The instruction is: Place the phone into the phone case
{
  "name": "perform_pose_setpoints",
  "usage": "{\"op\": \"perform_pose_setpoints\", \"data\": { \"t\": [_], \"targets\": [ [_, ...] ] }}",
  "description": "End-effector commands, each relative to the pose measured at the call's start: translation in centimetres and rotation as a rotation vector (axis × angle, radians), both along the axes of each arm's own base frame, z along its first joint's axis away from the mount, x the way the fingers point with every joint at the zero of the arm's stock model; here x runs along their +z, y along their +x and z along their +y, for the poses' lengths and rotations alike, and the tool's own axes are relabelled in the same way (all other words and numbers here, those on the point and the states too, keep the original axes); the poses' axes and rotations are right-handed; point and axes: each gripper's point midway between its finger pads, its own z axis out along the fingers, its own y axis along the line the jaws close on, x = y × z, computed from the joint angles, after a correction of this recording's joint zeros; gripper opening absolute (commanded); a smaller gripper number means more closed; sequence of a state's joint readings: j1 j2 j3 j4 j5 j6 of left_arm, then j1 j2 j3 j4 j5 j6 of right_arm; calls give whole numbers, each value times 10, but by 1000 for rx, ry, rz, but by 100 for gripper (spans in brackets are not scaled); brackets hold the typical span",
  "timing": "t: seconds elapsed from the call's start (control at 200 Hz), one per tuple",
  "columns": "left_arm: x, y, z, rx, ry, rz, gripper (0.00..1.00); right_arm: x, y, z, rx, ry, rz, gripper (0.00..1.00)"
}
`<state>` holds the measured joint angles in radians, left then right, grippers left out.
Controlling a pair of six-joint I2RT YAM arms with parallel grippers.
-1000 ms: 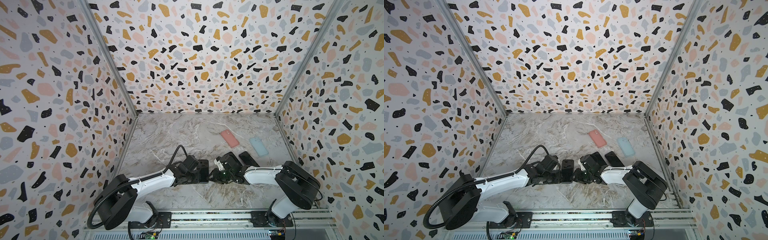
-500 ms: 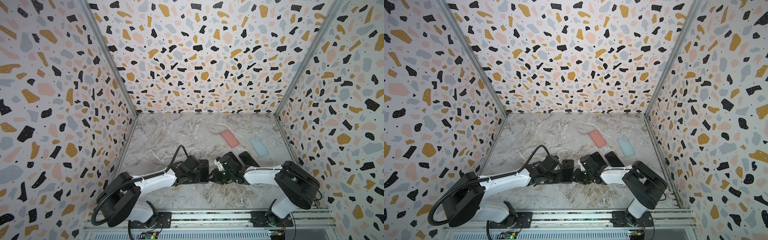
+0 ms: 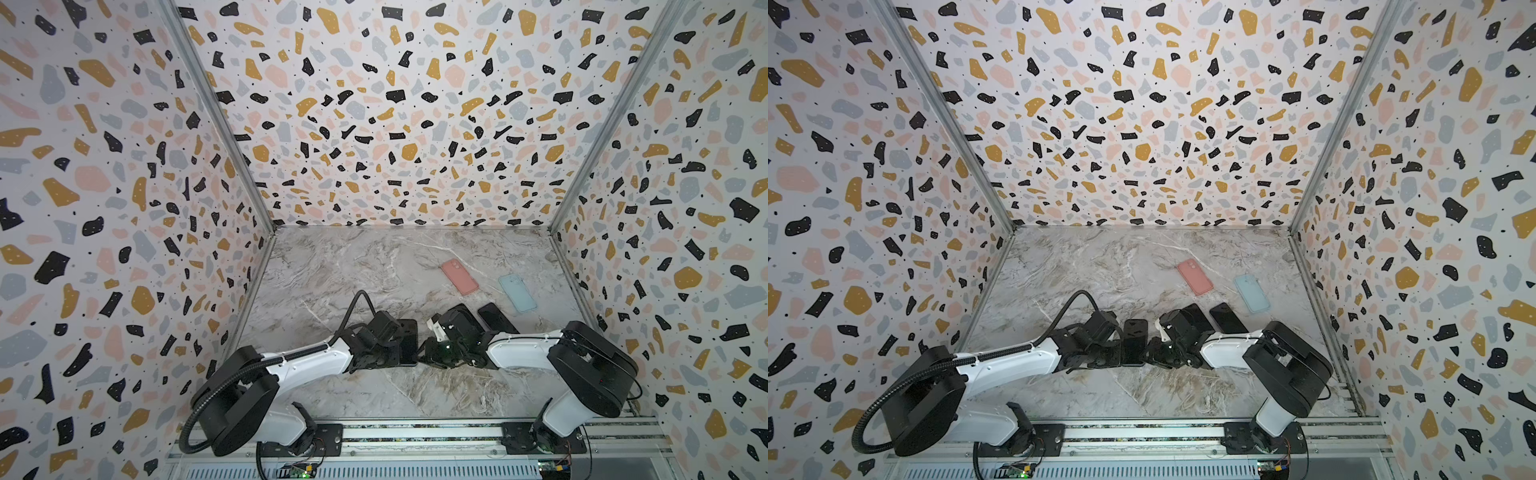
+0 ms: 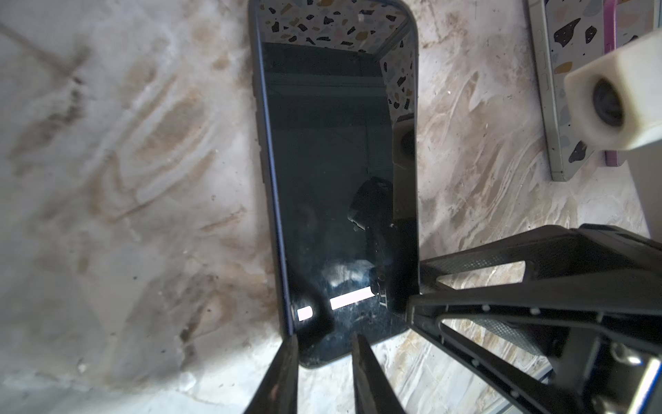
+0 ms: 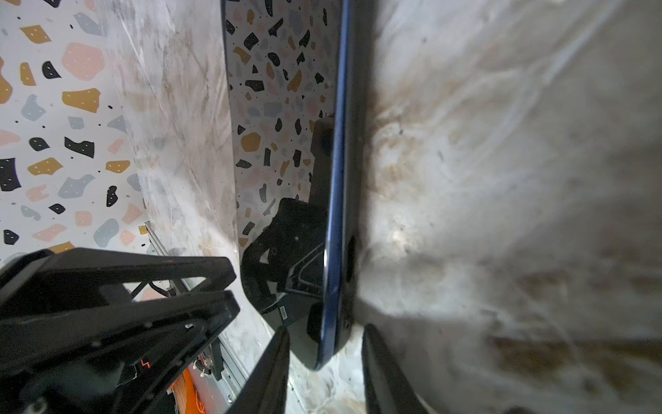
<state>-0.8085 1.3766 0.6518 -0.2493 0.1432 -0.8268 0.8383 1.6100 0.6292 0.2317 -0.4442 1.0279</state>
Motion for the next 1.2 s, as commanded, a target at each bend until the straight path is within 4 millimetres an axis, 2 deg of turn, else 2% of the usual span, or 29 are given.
{"op": "perform_pose_setpoints", "data": {
  "t": [0.0,0.656,0.841,1.196],
  "targets": [
    [3,0,2,6,13,-9,27,5,3,7,8,4,-10,35],
    [-12,-8,5,0,29,24,26,6,6,12,25,1,-10,35],
    [-11,-7,8,-1,45,14,26,4,7,12,24,-1,-8,35],
    [-14,-11,-6,-24,1,27,21,2,6,13,26,-2,0,35]
  ]
}}
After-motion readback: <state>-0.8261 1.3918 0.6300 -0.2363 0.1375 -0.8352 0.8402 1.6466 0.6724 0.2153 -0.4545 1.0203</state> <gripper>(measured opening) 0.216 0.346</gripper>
